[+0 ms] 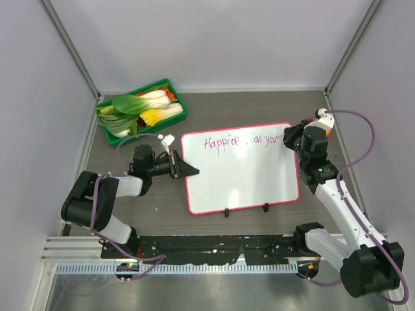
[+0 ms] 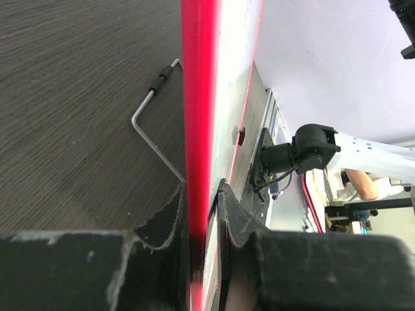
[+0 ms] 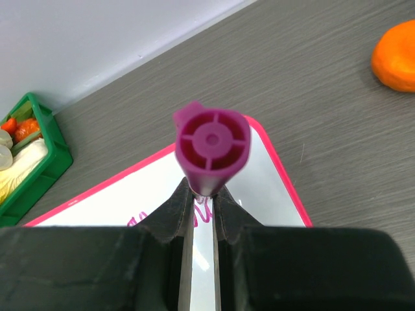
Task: Write a sentence on the whiteboard
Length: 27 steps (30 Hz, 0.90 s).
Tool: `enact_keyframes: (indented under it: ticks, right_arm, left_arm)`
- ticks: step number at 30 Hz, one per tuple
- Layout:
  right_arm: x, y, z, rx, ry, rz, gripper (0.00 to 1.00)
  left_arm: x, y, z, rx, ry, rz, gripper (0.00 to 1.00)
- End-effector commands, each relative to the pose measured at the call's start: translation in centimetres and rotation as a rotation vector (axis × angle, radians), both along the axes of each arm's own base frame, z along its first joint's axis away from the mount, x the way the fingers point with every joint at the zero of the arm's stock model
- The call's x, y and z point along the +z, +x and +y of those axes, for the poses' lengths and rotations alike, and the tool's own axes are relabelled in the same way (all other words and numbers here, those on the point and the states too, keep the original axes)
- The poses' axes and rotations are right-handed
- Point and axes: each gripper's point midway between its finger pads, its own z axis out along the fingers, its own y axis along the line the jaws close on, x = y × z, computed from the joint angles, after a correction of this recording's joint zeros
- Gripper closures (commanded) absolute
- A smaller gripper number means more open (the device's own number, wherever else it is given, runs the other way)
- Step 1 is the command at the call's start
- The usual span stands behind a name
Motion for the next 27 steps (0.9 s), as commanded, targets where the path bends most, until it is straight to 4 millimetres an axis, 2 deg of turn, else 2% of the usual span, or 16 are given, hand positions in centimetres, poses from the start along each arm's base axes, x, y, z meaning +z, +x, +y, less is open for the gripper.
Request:
enact_keyframes:
  ticks: [1,4,10,11,18,27]
  right_arm:
    - [3.8,1.0,-0.7,-0.043,0.006,-0.094,0.99]
    - [4.1,1.1,-0.7,-0.045,0.008,-0.098,0.99]
    - [3.0,1.4,-0.6,-0.042,0.004,-0.071,0.99]
    - [3.6,1.7,-0.5,-0.041,0.01,-0.097,0.99]
    - [2.4,1.9,-0.4,-0.039,0.004,-0.07,0.99]
    - [0.7,1.2,-0.9,-0.057,-0.015,-0.028,0.99]
  left_arm:
    - [-4.3,0.4,0.8,0.074,0.144,0.023,1.0]
    - [-4.3,0.4,0.8,0.074,0.144,0.023,1.0]
    - [-4.2,0.4,0.9,0.076,0.143,0.02,1.0]
    - [-4.2,0.4,0.8,0.071,0.143,0.021,1.0]
    - [-4.3,0.4,0.8,0.073,0.143,0.024,1.0]
    - [-4.3,0.3,0.8,0.071,0.144,0.024,1.0]
